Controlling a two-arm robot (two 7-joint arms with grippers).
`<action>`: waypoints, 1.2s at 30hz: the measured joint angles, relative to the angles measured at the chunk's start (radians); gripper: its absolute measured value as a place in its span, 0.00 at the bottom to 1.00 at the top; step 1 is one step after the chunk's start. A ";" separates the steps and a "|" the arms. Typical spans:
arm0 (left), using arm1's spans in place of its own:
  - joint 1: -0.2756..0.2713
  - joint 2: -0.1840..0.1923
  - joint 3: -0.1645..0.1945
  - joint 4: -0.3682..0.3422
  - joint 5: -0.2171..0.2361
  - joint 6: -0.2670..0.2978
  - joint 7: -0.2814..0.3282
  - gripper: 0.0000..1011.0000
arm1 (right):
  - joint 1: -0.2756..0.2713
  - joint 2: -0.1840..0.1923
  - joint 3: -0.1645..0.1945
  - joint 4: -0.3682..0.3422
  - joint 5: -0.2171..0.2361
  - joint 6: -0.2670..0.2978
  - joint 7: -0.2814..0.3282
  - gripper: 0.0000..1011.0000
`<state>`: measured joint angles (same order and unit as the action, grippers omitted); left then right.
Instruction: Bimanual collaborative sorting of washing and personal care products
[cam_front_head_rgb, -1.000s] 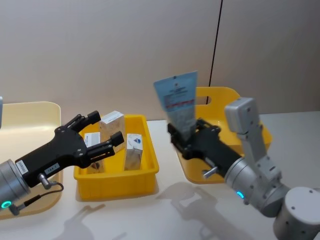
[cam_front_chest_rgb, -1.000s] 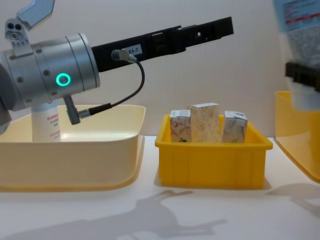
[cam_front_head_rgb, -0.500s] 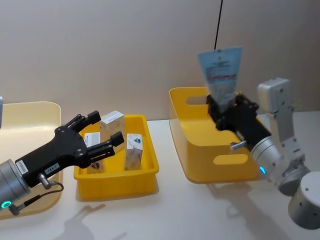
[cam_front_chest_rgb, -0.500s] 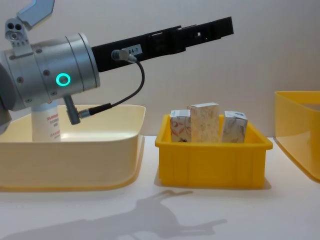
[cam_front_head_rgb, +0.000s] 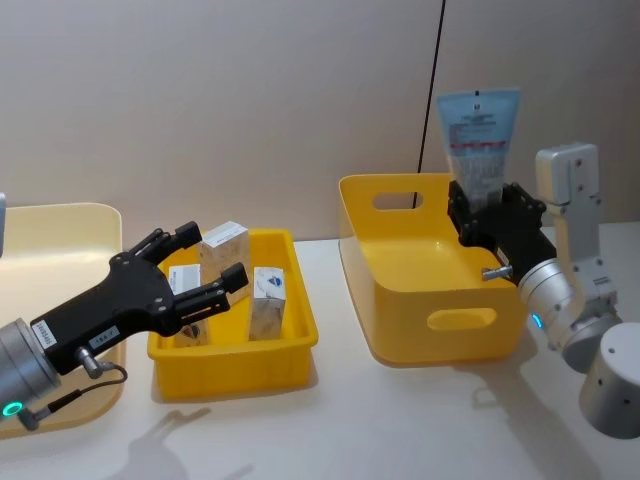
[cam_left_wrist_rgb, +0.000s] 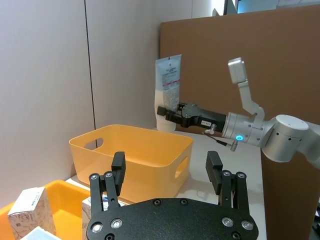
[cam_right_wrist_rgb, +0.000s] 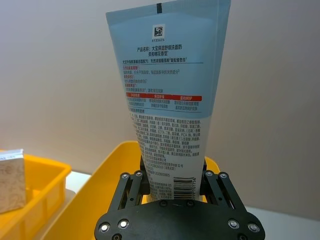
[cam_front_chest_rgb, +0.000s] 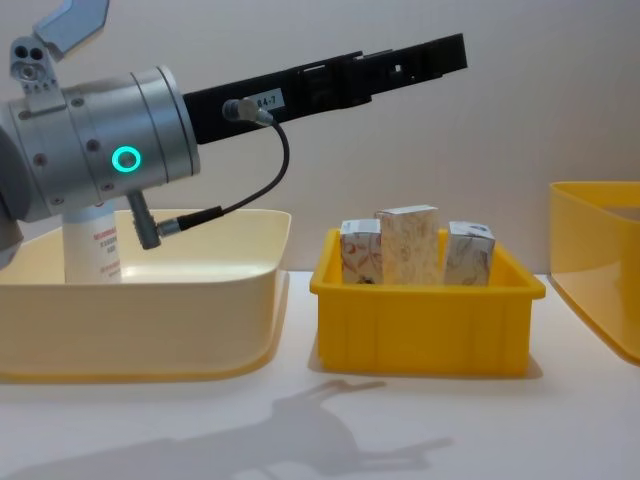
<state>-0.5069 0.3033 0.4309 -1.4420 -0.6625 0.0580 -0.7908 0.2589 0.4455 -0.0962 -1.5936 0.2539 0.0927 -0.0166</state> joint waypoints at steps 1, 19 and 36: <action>0.000 0.000 0.000 0.000 0.000 0.000 0.000 0.99 | 0.005 -0.005 0.001 0.008 0.002 0.014 -0.002 0.49; 0.000 0.000 0.000 0.000 0.000 0.000 0.000 0.99 | 0.040 -0.065 -0.003 0.067 0.026 0.166 -0.019 0.48; 0.000 0.000 0.000 0.000 0.000 0.000 0.000 0.99 | 0.044 -0.088 -0.005 0.081 0.027 0.208 -0.028 0.85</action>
<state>-0.5069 0.3033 0.4309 -1.4420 -0.6625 0.0579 -0.7908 0.3034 0.3579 -0.1013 -1.5124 0.2809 0.3005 -0.0448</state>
